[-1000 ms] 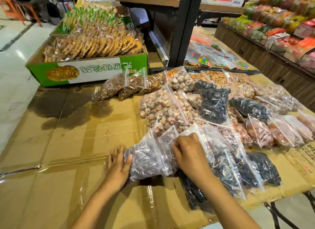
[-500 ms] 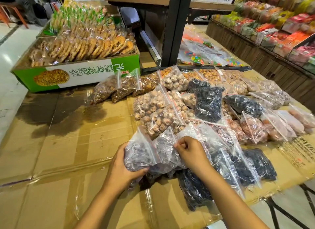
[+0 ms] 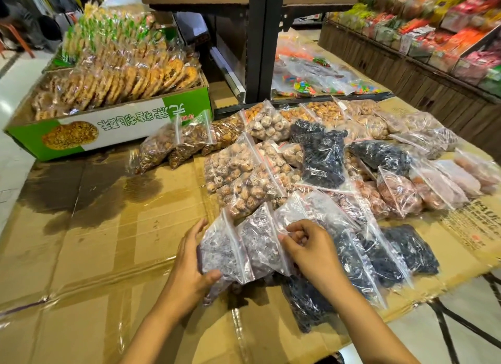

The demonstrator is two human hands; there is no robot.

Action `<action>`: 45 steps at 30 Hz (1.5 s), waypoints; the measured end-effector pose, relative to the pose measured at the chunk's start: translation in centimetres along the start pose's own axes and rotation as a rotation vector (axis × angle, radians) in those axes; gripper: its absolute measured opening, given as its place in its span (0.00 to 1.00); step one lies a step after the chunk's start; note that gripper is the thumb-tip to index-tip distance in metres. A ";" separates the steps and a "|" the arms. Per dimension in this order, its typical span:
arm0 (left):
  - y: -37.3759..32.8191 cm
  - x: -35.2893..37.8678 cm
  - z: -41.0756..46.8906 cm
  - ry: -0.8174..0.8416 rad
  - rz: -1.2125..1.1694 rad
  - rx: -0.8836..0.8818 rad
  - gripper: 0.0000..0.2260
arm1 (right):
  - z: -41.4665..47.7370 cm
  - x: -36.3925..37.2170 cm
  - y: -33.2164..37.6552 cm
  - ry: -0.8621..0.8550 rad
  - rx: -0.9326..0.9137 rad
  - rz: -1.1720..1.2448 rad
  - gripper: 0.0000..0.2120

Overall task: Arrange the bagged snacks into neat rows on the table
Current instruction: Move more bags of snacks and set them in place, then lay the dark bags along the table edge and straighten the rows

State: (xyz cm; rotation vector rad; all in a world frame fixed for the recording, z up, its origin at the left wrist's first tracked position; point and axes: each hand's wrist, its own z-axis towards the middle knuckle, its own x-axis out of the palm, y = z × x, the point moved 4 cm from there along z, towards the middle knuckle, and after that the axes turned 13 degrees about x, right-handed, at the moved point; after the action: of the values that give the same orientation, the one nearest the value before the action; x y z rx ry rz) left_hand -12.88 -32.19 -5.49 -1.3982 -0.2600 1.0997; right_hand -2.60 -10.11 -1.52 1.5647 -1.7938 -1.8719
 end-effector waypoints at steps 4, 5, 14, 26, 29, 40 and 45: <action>-3.6 -0.2 3.0 -0.100 0.032 0.060 0.47 | 1.2 -4.5 -1.7 -0.087 0.078 0.061 0.16; -4.8 0.1 4.1 -0.095 0.044 0.060 0.47 | 1.6 -5.9 -1.9 -0.110 0.091 0.087 0.18; -11.6 7.8 16.7 0.084 0.307 -0.015 0.46 | 10.8 -17.2 -2.8 -0.162 0.096 0.185 0.30; -8.3 20.0 25.6 0.007 0.051 -0.507 0.24 | 21.7 -25.6 -8.9 -0.115 0.041 0.083 0.28; -8.0 19.7 26.0 -0.040 0.054 -0.592 0.37 | 25.7 -27.2 -9.0 -0.159 0.054 -0.137 0.35; -9.8 21.3 25.5 -0.130 -0.009 -0.464 0.43 | 31.8 -25.3 -9.3 0.128 0.182 -0.521 0.39; -11.1 21.6 24.7 -0.310 -0.008 -0.398 0.41 | 31.8 -25.0 -9.5 -0.024 0.223 -0.449 0.35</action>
State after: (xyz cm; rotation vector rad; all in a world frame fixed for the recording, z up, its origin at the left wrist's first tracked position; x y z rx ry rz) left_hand -14.45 1.91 0.35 -1.5657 -0.7401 1.3060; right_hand -8.36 31.05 -2.10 2.1880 -1.8301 -1.9137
